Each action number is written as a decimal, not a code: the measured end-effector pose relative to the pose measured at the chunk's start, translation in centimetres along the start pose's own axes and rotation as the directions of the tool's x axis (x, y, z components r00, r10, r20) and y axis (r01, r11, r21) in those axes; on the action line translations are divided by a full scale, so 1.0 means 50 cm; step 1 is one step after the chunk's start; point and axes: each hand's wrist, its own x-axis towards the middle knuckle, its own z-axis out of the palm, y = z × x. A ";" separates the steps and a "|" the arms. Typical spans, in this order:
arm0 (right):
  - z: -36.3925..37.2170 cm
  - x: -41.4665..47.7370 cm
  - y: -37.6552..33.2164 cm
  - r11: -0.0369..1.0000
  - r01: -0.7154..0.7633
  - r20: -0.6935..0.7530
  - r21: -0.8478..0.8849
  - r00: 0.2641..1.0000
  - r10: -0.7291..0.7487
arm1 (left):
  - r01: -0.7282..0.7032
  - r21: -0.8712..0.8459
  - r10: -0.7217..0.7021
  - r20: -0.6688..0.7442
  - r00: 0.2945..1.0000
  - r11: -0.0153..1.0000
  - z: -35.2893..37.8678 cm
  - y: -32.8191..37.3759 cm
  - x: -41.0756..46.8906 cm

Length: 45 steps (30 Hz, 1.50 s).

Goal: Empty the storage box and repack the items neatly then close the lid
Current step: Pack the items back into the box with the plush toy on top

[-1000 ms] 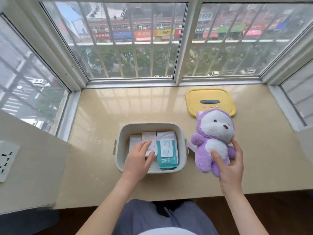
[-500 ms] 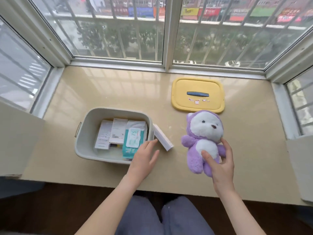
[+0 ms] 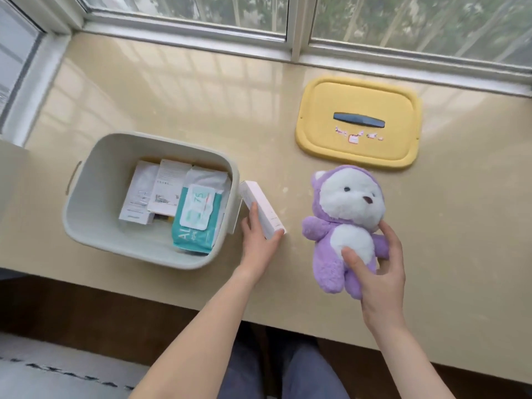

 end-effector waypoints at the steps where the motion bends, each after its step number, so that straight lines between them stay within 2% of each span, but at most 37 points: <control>1: 0.000 0.003 0.006 1.000 -0.002 -0.001 0.001 1.000 0.002 | 0.006 -0.016 -0.006 -0.002 1.000 1.000 0.008 0.000 0.006; 8: -0.008 0.000 -0.014 1.000 0.016 0.003 -0.025 1.000 -0.016 | -0.084 -0.061 0.083 -0.016 0.996 0.995 -0.012 0.046 -0.026; 15: 0.000 -0.028 -0.131 0.995 0.103 -0.011 0.001 0.995 -0.103 | -0.173 -0.305 0.171 -0.032 0.985 0.937 -0.146 0.140 -0.140; 21: 0.070 -0.090 -0.203 0.989 0.146 0.046 0.020 0.988 -0.147 | -0.118 -0.445 0.113 -0.039 0.993 0.888 -0.333 0.155 -0.204; 26: 0.190 -0.145 -0.218 0.986 0.160 0.064 0.055 0.985 -0.163 | -0.066 -0.519 0.067 -0.018 0.998 0.852 -0.500 0.075 -0.189; 35: 0.428 -0.223 -0.184 0.990 0.114 -0.030 0.086 0.993 -0.112 | 0.047 -0.409 -0.031 0.044 0.999 0.911 -0.706 -0.071 -0.046; 45: 0.528 -0.238 -0.132 0.995 0.073 -0.099 0.072 0.993 -0.065 | 0.028 -0.159 -0.013 0.100 0.995 0.987 -0.712 -0.116 0.110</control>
